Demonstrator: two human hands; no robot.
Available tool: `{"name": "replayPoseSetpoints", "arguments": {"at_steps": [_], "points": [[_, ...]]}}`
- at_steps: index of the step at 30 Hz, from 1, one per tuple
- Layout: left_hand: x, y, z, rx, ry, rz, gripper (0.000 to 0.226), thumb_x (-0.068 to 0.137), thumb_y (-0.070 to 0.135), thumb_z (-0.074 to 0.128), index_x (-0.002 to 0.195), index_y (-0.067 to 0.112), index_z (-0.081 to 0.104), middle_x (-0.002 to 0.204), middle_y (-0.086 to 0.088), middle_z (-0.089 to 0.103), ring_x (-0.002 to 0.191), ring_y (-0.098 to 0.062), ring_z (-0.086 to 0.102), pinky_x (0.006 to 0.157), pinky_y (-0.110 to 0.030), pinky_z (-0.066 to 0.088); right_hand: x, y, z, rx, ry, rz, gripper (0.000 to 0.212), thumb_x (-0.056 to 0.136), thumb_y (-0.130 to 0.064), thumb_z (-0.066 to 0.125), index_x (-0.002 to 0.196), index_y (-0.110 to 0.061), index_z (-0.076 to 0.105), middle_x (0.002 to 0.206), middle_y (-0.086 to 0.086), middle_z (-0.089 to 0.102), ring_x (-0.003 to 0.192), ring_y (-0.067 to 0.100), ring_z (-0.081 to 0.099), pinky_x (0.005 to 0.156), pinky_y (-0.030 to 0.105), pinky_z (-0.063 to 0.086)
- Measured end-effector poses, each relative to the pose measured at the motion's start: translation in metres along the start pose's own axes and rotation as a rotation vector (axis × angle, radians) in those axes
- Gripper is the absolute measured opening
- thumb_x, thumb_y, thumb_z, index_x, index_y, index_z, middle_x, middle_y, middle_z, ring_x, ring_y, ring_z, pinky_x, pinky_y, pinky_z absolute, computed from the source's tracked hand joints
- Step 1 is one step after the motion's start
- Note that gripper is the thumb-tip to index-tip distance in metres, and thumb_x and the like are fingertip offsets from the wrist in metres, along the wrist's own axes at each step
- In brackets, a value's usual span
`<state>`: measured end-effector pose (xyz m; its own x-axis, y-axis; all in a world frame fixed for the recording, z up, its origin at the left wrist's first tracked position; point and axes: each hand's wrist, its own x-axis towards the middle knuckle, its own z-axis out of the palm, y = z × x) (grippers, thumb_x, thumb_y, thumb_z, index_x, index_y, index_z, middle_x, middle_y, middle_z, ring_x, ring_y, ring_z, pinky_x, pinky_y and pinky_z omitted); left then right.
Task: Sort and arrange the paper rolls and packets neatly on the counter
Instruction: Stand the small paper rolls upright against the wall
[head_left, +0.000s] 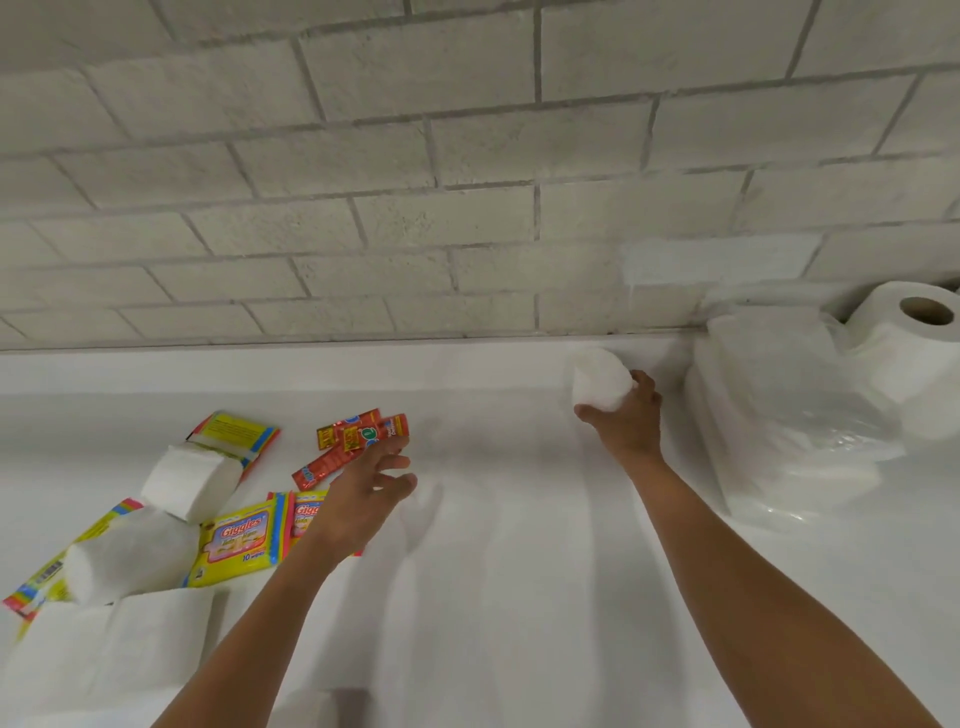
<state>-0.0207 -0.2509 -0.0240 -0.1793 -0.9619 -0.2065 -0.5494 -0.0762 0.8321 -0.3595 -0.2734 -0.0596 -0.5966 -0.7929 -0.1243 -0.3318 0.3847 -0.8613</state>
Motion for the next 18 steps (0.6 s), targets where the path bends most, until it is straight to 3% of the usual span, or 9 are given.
{"name": "replayPoseSetpoints", "arguments": {"at_steps": [3, 5, 7, 10, 12, 18], "points": [[-0.006, 0.004, -0.007, 0.033, 0.027, 0.027, 0.041, 0.091, 0.018, 0.069, 0.128, 0.03, 0.057, 0.124, 0.009, 0.063, 0.114, -0.011, 0.061, 0.098, -0.036, 0.051, -0.013, 0.004, -0.004, 0.007, -0.026, 0.051, 0.103, 0.074, -0.027, 0.084, 0.153, -0.017, 0.018, 0.146, 0.016, 0.03, 0.125, 0.034, 0.046, 0.094, 0.04, 0.044], [-0.013, 0.008, -0.011, 0.024, 0.057, 0.039, 0.04, 0.091, 0.016, 0.068, 0.127, 0.03, 0.057, 0.123, 0.011, 0.063, 0.116, -0.007, 0.058, 0.1, -0.029, 0.049, -0.023, 0.007, -0.009, 0.013, -0.032, 0.063, 0.104, 0.076, -0.029, 0.083, 0.155, -0.018, 0.016, 0.147, 0.017, 0.03, 0.125, 0.036, 0.047, 0.095, 0.041, 0.045], [-0.023, 0.012, -0.016, 0.047, 0.096, 0.049, 0.039, 0.092, 0.013, 0.066, 0.129, 0.025, 0.056, 0.115, 0.009, 0.063, 0.111, -0.007, 0.057, 0.087, -0.005, 0.044, -0.034, 0.009, -0.012, 0.012, -0.041, 0.056, 0.103, 0.077, -0.031, 0.082, 0.155, -0.018, 0.017, 0.146, 0.018, 0.032, 0.126, 0.036, 0.046, 0.097, 0.042, 0.045], [-0.044, 0.007, -0.027, 0.094, 0.178, 0.097, 0.04, 0.092, 0.012, 0.066, 0.13, 0.02, 0.056, 0.113, 0.005, 0.062, 0.105, -0.01, 0.056, 0.074, 0.004, 0.036, -0.06, 0.013, -0.014, 0.013, -0.069, 0.044, 0.096, 0.079, -0.032, 0.081, 0.154, -0.018, 0.022, 0.144, 0.017, 0.037, 0.128, 0.033, 0.046, 0.099, 0.039, 0.042], [-0.062, 0.0, -0.035, 0.132, 0.212, 0.135, 0.041, 0.091, 0.013, 0.067, 0.13, 0.019, 0.057, 0.118, 0.006, 0.062, 0.105, -0.009, 0.055, 0.079, -0.001, 0.035, -0.079, 0.016, -0.015, 0.022, -0.088, 0.017, 0.09, 0.08, -0.031, 0.08, 0.152, -0.018, 0.027, 0.143, 0.016, 0.039, 0.128, 0.031, 0.047, 0.101, 0.036, 0.041], [-0.119, -0.028, -0.051, 0.159, 0.301, 0.054, 0.043, 0.089, 0.018, 0.071, 0.13, 0.019, 0.058, 0.125, 0.003, 0.06, 0.113, -0.019, 0.055, 0.099, -0.036, 0.045, -0.132, 0.008, -0.007, 0.04, -0.189, -0.034, 0.079, 0.083, -0.029, 0.078, 0.149, -0.024, 0.035, 0.145, 0.012, 0.041, 0.13, 0.025, 0.048, 0.097, 0.03, 0.04]]}}
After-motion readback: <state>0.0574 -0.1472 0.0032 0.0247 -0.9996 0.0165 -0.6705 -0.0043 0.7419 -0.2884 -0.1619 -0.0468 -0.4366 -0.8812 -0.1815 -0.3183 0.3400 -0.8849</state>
